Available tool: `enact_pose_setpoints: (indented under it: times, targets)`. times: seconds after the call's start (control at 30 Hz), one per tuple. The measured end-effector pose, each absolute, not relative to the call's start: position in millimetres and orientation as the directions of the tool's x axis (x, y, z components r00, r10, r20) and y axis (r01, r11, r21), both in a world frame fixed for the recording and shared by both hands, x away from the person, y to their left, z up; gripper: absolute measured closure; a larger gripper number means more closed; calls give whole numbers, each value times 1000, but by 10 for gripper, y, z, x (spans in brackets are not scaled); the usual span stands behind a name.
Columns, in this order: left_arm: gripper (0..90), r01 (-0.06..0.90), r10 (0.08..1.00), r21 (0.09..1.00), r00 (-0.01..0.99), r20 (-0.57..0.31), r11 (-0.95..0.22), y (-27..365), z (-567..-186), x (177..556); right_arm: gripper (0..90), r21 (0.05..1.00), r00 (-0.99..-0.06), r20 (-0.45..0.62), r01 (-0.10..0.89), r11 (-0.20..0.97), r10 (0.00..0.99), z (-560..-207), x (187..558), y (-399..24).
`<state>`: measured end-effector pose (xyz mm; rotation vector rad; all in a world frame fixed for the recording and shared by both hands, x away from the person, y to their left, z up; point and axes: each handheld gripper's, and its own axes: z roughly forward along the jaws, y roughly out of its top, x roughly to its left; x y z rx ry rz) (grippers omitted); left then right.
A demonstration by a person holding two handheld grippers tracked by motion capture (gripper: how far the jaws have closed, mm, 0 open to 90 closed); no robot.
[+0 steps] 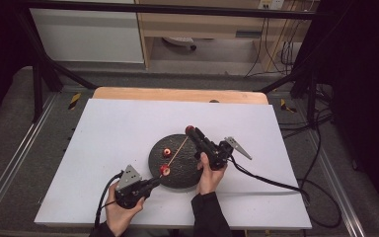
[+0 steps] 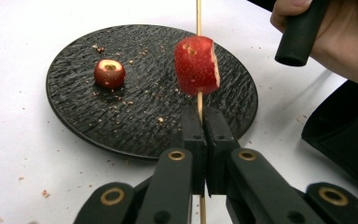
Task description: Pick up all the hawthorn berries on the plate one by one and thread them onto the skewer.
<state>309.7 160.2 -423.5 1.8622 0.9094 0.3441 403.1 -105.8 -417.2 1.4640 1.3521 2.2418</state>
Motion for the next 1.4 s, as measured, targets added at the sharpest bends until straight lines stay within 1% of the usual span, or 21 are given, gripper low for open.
enact_pose_setpoints:
  times: [0.4,0.7,0.87,1.0,1.13,1.27,1.4]
  targets:
    - [887,433,733,881,660,-163,-194,1464,-4229,3083,621,736,-516,663,317,-598,542,-4160,4015,-1064]
    - [888,431,743,882,651,-158,-190,1426,-4236,3129,624,720,-497,686,363,-591,531,-4173,4017,-1056]
    - [889,434,742,879,652,-158,-195,1431,-4241,3173,626,719,-493,689,371,-588,532,-4184,4011,-1049]
    - [889,419,743,881,657,-127,-219,1424,-4232,3175,628,715,-486,695,392,-578,530,-4172,4022,-1061]
    - [889,425,748,879,651,-129,-218,1446,-4209,3206,631,709,-483,701,404,-578,524,-4155,4018,-1070]
    - [890,401,729,880,678,-98,-254,1434,-4208,3203,632,709,-484,703,418,-568,522,-4132,4021,-1087]
    - [890,387,736,890,671,-92,-242,1480,-4195,3171,632,701,-495,711,443,-559,499,-4116,4050,-1097]
